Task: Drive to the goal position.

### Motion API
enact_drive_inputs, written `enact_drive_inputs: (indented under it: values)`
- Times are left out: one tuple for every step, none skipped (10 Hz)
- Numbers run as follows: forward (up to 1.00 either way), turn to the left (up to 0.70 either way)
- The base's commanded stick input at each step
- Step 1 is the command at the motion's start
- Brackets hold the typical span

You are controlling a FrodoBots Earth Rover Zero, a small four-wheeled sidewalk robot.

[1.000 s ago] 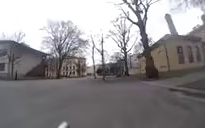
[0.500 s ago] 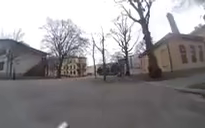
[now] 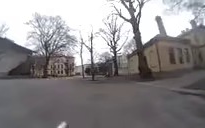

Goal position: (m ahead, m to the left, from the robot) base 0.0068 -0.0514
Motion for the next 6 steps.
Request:
enact_drive_inputs:
  values:
    - [1.00, -0.40]
    - [1.00, -0.40]
    - [0.87, -0.42]
    - [0.15, -0.53]
    - [0.00, -0.01]
    - [0.00, 0.00]
